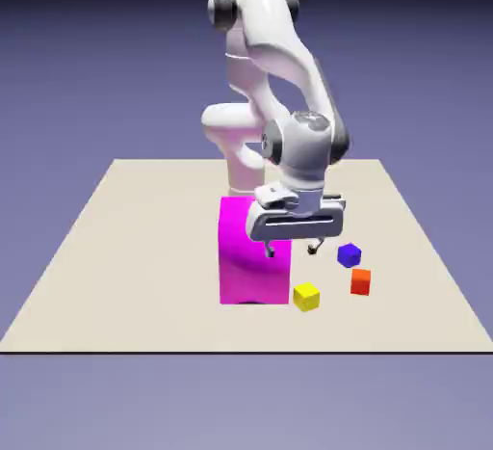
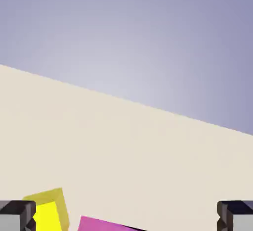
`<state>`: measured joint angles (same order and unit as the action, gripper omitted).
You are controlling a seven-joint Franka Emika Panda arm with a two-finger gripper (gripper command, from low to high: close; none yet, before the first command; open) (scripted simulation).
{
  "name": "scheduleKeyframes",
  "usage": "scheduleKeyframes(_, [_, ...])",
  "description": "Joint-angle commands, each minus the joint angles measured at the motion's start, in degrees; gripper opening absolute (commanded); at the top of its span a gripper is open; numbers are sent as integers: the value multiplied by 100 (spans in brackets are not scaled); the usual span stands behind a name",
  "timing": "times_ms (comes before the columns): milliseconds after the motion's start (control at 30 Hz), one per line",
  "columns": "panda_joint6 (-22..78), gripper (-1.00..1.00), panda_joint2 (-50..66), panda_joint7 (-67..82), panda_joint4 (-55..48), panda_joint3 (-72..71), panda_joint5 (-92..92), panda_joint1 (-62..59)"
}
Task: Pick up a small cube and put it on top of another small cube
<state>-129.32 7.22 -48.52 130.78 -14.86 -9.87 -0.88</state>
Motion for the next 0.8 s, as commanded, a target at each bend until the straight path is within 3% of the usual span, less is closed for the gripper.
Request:
scheduleKeyframes(0, [233, 0, 208, -32, -158, -77, -51, -14])
scheduleKeyframes(533, [3952, 0, 3528, -536, -2673, -1314, -873, -149])
scheduleKeyframes(700, [3099, 0, 3711, -670, -1954, -1174, -1089, -253])
scheduleKeyframes(733, [3099, -100, 3711, -670, -1954, -1174, -1089, -253])
scheduleKeyframes(767, [3099, -100, 3711, -670, -1954, -1174, -1089, -253])
